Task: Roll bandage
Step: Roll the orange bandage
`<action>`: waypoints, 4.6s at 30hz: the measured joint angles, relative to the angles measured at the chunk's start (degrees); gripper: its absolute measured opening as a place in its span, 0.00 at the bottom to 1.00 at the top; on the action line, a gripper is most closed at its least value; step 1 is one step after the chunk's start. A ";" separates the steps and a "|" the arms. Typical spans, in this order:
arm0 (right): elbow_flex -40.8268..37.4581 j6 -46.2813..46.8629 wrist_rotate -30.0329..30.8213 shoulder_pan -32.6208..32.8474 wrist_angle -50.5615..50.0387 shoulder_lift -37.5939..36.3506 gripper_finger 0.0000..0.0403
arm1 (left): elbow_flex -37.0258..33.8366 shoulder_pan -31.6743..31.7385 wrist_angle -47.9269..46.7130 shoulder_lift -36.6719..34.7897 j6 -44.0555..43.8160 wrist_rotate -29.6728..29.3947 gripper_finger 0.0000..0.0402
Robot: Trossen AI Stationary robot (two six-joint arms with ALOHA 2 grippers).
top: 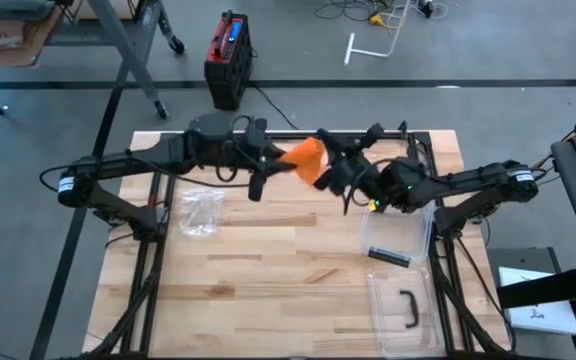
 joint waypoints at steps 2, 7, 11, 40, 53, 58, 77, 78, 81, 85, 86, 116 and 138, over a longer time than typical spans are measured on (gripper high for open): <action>-0.06 0.01 -0.25 0.02 -0.94 0.10 0.00 | 0.09 0.08 0.02 -0.06 -0.03 -0.48 0.17; 0.03 1.19 0.61 0.61 -7.43 -1.50 0.00 | 0.06 0.00 -1.56 -0.45 0.51 -0.79 0.19; -0.33 8.35 0.49 1.41 -15.82 -3.91 0.00 | 0.09 0.10 -2.56 -1.61 1.86 -1.36 0.17; 8.29 53.81 -44.37 -13.18 -53.85 -7.77 0.76 | 0.09 -1.54 -12.10 0.81 29.94 -22.71 0.17; 19.29 45.24 -47.09 -14.03 -60.70 3.01 0.73 | 0.09 -3.43 -16.31 0.87 34.33 -22.70 0.18; 19.83 43.96 -47.09 -14.03 -61.56 4.56 0.63 | 0.09 -3.50 -16.79 0.70 34.33 -23.18 0.17; 19.83 44.88 -47.02 -14.03 -63.58 4.92 0.36 | 0.09 -3.52 -15.43 0.50 34.35 -25.10 0.19; 19.83 45.08 -47.00 -14.03 -63.67 4.92 0.37 | 0.09 -3.52 -15.38 0.50 34.35 -25.10 0.19; 19.83 45.98 -47.26 -14.03 -63.90 4.92 0.43 | 0.09 -3.65 -15.05 0.42 34.35 -25.06 0.19; 19.83 46.92 -47.59 -14.03 -63.98 5.08 0.48 | 0.09 -4.04 -15.00 0.39 34.33 -25.08 0.17; 19.82 46.74 -47.59 -14.02 -63.81 5.16 0.49 | 0.09 -4.15 -14.95 0.37 34.34 -25.09 0.16; 19.68 38.31 -49.76 -12.33 -57.99 2.88 0.16 | 0.17 -4.75 -15.96 -6.81 25.64 -17.60 0.39; 4.93 7.68 -27.58 1.56 -21.54 1.93 0.15 | 0.11 -3.51 -9.59 -10.75 3.77 2.99 0.71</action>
